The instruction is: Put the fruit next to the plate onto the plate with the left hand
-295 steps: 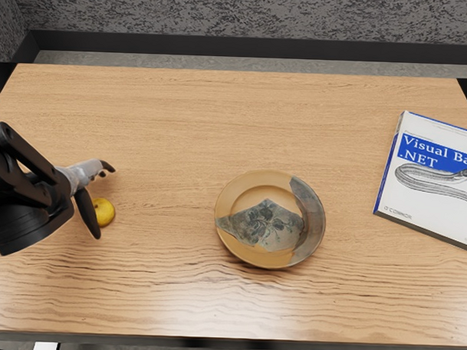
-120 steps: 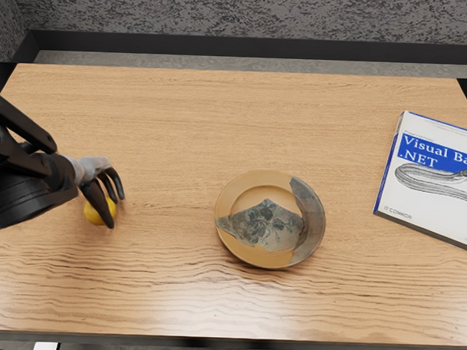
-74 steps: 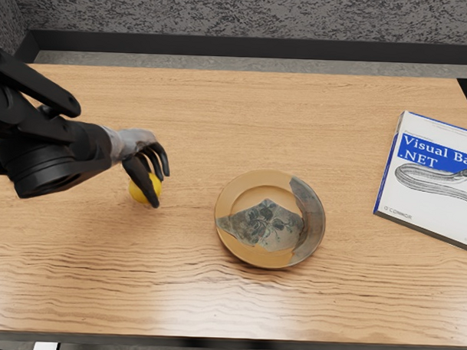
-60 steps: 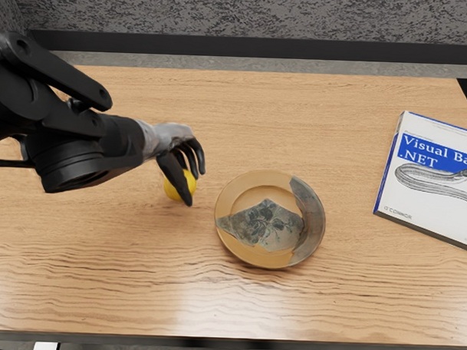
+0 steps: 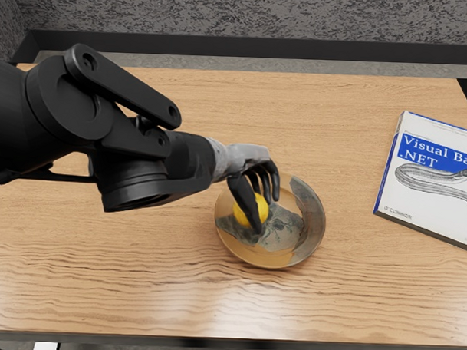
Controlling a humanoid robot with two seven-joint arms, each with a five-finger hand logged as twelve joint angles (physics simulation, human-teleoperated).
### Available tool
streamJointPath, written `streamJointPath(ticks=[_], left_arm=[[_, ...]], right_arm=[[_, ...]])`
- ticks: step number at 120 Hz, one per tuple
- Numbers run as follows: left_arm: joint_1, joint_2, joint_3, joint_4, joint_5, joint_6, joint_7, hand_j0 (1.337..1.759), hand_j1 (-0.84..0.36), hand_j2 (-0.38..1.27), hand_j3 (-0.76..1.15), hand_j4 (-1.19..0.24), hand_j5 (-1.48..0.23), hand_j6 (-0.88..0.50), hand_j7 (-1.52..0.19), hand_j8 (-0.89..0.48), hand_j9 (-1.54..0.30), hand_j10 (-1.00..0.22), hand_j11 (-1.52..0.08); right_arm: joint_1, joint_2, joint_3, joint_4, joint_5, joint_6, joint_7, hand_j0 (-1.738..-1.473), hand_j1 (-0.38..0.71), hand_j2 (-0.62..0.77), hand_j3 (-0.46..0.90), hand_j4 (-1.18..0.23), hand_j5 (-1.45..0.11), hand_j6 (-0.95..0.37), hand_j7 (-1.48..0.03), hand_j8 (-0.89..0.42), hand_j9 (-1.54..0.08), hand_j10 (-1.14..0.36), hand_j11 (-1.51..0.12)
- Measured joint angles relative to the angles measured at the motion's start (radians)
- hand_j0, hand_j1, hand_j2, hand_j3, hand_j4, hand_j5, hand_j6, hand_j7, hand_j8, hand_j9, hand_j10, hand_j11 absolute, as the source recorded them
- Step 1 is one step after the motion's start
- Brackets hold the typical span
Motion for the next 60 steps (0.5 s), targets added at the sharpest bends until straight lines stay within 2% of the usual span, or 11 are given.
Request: streamJointPath(ticks=[9, 25, 40, 48, 53, 60], left_arm=[[0.000, 0.000, -0.001, 0.002, 0.000, 0.007, -0.002, 1.653, -0.19, 0.28, 0.00, -0.72, -0.99, -0.57, -0.98, -0.43, -0.96, -0.51, -0.97], [0.000, -0.001, 0.003, 0.007, 0.000, 0.013, -0.003, 1.656, 0.01, 0.15, 0.00, -0.42, -0.58, -0.35, -0.57, -0.27, -0.56, -0.31, -0.56], [-0.002, 0.013, 0.006, 0.007, 0.002, 0.009, -0.002, 1.657, 0.15, 0.09, 0.00, -0.24, -0.33, -0.20, -0.32, -0.16, -0.32, -0.18, -0.32], [-0.060, 0.139, 0.036, 0.004, 0.003, -0.056, -0.002, 1.657, 0.20, 0.06, 0.00, -0.17, -0.24, -0.15, -0.24, -0.12, -0.23, -0.13, -0.23], [-0.091, 0.269, 0.098, 0.001, 0.004, -0.178, -0.002, 1.657, 0.23, 0.05, 0.00, -0.14, -0.20, -0.12, -0.19, -0.10, -0.19, -0.11, -0.19], [-0.096, 0.446, 0.217, 0.000, 0.021, -0.361, -0.002, 1.657, 0.26, 0.04, 0.00, -0.11, -0.15, -0.09, -0.15, -0.07, -0.15, -0.08, -0.15]], right_arm=[[0.000, 0.000, 0.000, 0.000, 0.000, 0.000, 0.000, -1.658, -0.34, 0.00, 0.00, -0.01, -0.01, -0.01, -0.01, -0.01, -0.01, -0.01, -0.01], [0.000, 0.000, 0.000, 0.000, 0.000, 0.000, 0.000, -1.658, -0.34, 0.00, 0.00, -0.01, -0.01, -0.01, -0.01, -0.01, -0.01, -0.01, -0.01], [0.000, 0.000, 0.000, 0.000, 0.000, 0.000, 0.000, -1.658, -0.34, 0.00, 0.00, -0.01, -0.01, -0.01, -0.01, -0.01, -0.01, -0.01, -0.01], [0.000, 0.000, 0.000, 0.000, 0.000, 0.000, 0.000, -1.658, -0.34, 0.00, 0.00, -0.01, -0.01, -0.01, -0.01, -0.01, -0.01, -0.01, -0.01], [0.000, 0.000, 0.000, 0.000, 0.000, 0.000, 0.000, -1.658, -0.34, 0.00, 0.00, -0.01, -0.01, -0.01, -0.01, -0.01, -0.01, -0.01, -0.01], [0.000, 0.000, 0.000, 0.000, 0.000, 0.000, 0.000, -1.658, -0.34, 0.00, 0.00, -0.01, -0.01, -0.01, -0.01, -0.01, -0.01, -0.01, -0.01]])
